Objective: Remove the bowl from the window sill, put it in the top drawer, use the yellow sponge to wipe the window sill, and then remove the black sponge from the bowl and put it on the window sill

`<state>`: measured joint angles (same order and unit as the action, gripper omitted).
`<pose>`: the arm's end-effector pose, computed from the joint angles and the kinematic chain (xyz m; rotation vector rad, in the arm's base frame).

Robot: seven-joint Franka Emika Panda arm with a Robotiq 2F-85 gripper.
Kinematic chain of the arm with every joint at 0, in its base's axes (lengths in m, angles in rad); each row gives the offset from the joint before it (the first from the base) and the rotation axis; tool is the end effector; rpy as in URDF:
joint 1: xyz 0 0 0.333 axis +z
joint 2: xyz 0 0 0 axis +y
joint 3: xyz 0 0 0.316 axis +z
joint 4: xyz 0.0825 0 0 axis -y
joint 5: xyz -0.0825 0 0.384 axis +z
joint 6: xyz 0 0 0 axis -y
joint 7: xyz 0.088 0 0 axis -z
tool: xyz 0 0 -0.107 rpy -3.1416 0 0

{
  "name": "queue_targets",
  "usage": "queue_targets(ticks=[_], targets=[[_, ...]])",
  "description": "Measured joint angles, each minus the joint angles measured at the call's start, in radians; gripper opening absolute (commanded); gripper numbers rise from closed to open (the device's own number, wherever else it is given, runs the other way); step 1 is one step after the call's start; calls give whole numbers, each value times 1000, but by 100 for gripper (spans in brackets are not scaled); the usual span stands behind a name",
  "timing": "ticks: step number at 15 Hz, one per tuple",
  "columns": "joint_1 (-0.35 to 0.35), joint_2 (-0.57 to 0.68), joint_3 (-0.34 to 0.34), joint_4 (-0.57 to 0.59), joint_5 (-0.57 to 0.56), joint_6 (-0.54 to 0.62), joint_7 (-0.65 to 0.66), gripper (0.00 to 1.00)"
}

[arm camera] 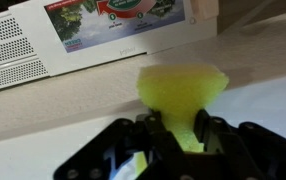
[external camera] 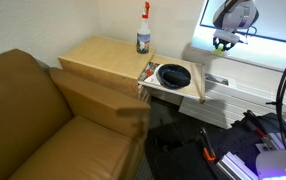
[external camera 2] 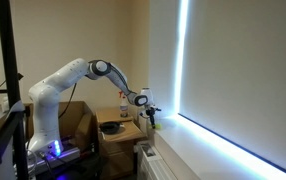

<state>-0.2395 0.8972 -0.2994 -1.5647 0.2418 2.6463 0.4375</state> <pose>0.6283 -0.3424 0.1517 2.6260 -1.5087 0.3462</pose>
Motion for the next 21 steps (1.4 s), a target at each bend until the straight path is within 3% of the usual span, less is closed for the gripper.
queue_targets(ticks=[1, 2, 10, 12, 17, 21], targets=[[-8, 0, 14, 13, 0, -24, -22, 2], [-23, -1, 39, 29, 4, -59, -52, 6], [-176, 4, 251, 195, 123, -436, -313, 4], [-209, 13, 266, 233, 143, -480, -374, 4], [-247, 93, 253, 335, 143, -459, -406, 4], [-282, 162, 257, 433, 168, -574, -389, 4]])
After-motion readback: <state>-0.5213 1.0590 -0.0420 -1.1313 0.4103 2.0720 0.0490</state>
